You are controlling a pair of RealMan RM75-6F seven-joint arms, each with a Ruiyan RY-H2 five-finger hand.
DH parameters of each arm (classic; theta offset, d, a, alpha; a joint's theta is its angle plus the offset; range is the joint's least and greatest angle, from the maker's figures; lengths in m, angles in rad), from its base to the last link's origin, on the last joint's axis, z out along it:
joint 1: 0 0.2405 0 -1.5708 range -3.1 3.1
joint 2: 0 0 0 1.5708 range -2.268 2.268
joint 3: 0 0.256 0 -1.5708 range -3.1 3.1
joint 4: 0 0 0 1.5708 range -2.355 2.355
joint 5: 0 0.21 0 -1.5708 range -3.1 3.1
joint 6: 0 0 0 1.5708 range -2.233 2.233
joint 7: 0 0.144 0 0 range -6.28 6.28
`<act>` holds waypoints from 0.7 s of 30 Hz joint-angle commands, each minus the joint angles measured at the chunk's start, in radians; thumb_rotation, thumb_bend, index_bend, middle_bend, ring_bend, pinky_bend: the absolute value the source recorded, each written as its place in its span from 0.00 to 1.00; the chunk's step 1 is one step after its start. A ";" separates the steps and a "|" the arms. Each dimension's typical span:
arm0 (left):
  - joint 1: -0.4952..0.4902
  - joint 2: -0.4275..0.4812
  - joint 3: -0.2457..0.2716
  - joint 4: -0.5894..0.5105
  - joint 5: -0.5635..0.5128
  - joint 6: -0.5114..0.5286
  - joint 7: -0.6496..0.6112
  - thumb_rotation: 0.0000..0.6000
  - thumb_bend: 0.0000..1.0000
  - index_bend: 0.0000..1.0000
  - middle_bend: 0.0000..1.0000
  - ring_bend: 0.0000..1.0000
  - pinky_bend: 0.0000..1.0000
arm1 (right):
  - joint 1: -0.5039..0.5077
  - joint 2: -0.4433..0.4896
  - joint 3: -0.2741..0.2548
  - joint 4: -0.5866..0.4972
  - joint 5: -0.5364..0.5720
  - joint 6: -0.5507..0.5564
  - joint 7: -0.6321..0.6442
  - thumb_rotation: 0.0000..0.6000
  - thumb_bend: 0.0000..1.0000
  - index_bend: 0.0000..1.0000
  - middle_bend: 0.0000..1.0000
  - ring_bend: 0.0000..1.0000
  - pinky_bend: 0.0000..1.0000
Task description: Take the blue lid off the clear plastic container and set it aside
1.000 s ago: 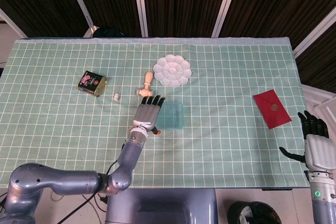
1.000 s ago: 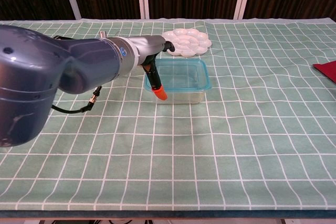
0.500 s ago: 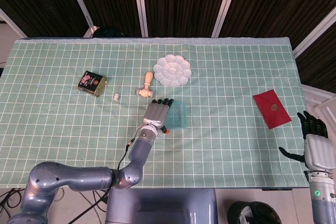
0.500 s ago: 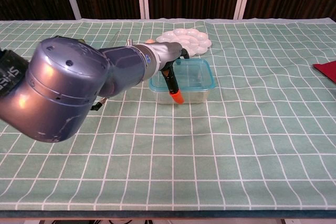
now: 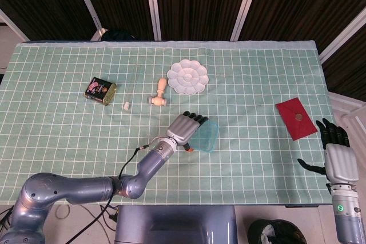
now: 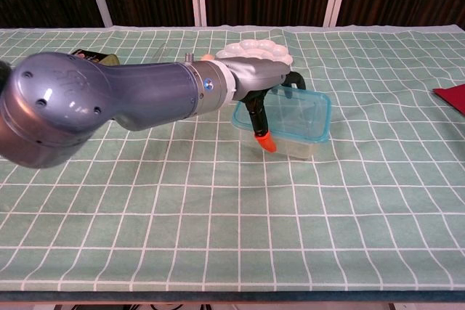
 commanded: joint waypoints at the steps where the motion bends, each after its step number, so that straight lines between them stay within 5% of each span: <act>1: 0.003 0.063 0.015 -0.001 0.141 -0.129 -0.135 1.00 0.20 0.31 0.31 0.28 0.40 | 0.024 -0.020 -0.008 -0.015 -0.039 -0.010 -0.015 1.00 0.20 0.00 0.00 0.00 0.00; 11: -0.001 0.063 0.020 0.048 0.332 -0.186 -0.342 1.00 0.20 0.30 0.30 0.27 0.39 | 0.140 -0.165 -0.006 -0.093 -0.089 -0.086 -0.170 1.00 0.20 0.00 0.00 0.00 0.00; 21: -0.024 0.051 0.044 0.071 0.399 -0.184 -0.436 1.00 0.20 0.31 0.30 0.27 0.39 | 0.183 -0.321 -0.054 -0.115 -0.045 -0.142 -0.298 1.00 0.20 0.00 0.00 0.00 0.00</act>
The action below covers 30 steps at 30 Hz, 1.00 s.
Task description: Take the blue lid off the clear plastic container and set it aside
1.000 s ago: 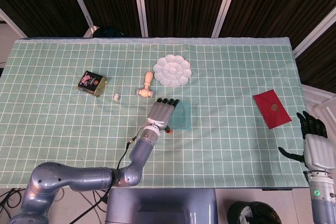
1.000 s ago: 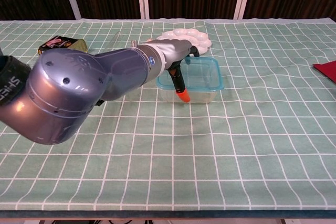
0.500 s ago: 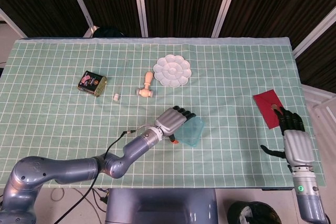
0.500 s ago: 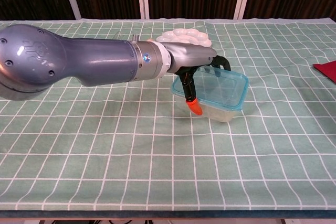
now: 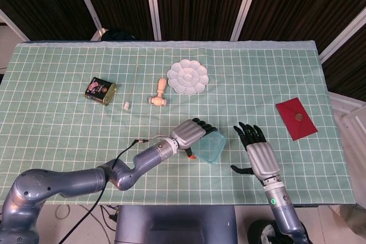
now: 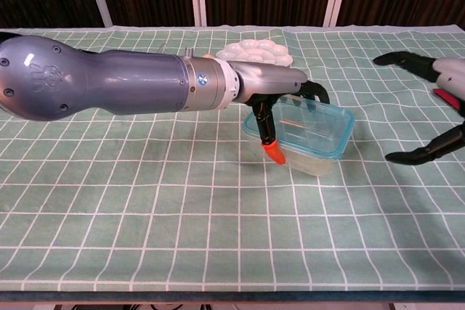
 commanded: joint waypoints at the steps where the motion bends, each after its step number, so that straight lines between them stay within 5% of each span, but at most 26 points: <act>1: -0.009 -0.003 0.007 0.007 0.007 0.002 -0.016 1.00 0.20 0.30 0.30 0.27 0.39 | 0.007 -0.038 -0.021 -0.005 0.013 -0.008 -0.024 1.00 0.20 0.00 0.00 0.00 0.00; 30: -0.043 -0.003 0.049 -0.017 -0.006 0.043 -0.076 1.00 0.20 0.31 0.30 0.27 0.39 | 0.018 -0.138 -0.005 0.004 0.046 0.030 -0.006 1.00 0.20 0.00 0.00 0.00 0.00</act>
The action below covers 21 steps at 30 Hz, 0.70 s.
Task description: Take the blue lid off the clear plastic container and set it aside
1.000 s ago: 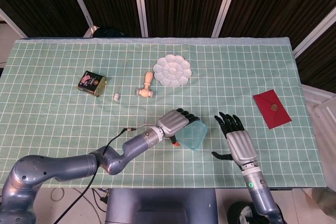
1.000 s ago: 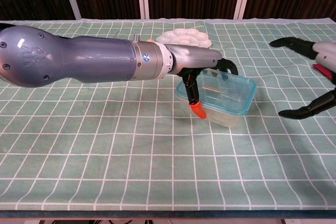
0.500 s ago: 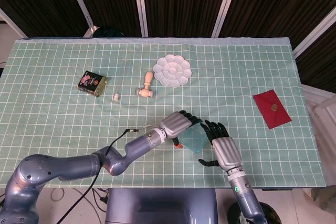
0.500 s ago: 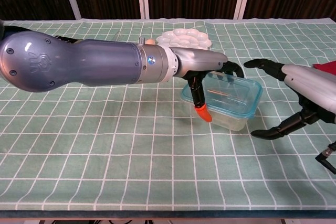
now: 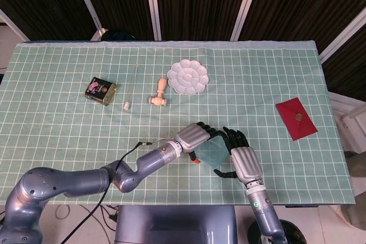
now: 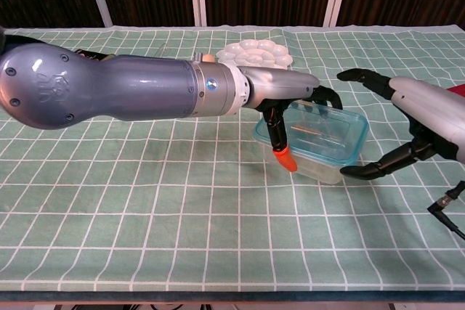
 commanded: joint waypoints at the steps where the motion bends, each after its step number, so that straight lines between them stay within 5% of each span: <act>1: -0.002 0.003 0.002 -0.006 -0.006 0.004 0.001 1.00 0.20 0.30 0.30 0.27 0.39 | 0.000 -0.001 -0.001 -0.003 -0.001 0.003 0.002 1.00 0.20 0.00 0.00 0.00 0.00; 21: -0.018 0.022 0.025 -0.027 -0.040 -0.008 -0.002 1.00 0.20 0.30 0.30 0.27 0.39 | -0.006 -0.020 -0.001 0.045 -0.017 0.026 0.060 1.00 0.20 0.00 0.00 0.00 0.00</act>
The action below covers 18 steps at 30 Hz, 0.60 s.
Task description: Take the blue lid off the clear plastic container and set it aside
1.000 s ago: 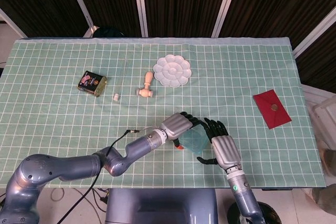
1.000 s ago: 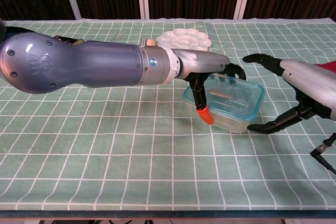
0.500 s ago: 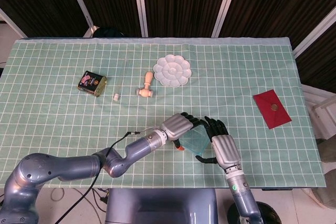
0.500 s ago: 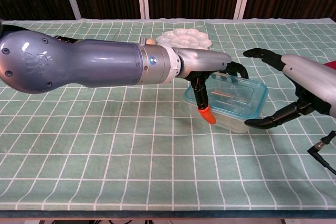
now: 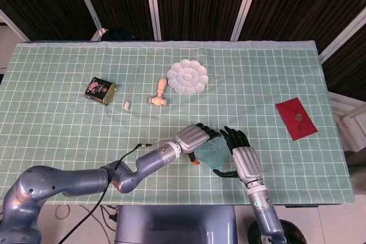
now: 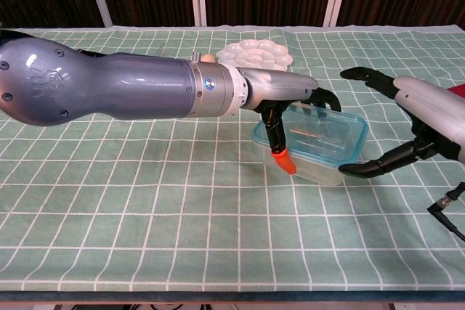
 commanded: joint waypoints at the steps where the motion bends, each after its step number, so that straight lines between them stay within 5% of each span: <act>1: -0.001 0.002 -0.001 -0.002 -0.007 -0.007 -0.006 1.00 0.20 0.30 0.30 0.27 0.39 | -0.001 -0.003 -0.001 0.010 -0.006 0.005 0.008 1.00 0.20 0.00 0.00 0.00 0.00; 18: -0.021 0.018 0.007 -0.018 -0.044 -0.044 -0.024 1.00 0.20 0.31 0.30 0.27 0.39 | -0.025 -0.044 -0.024 0.122 -0.095 0.066 0.158 1.00 0.20 0.00 0.00 0.00 0.00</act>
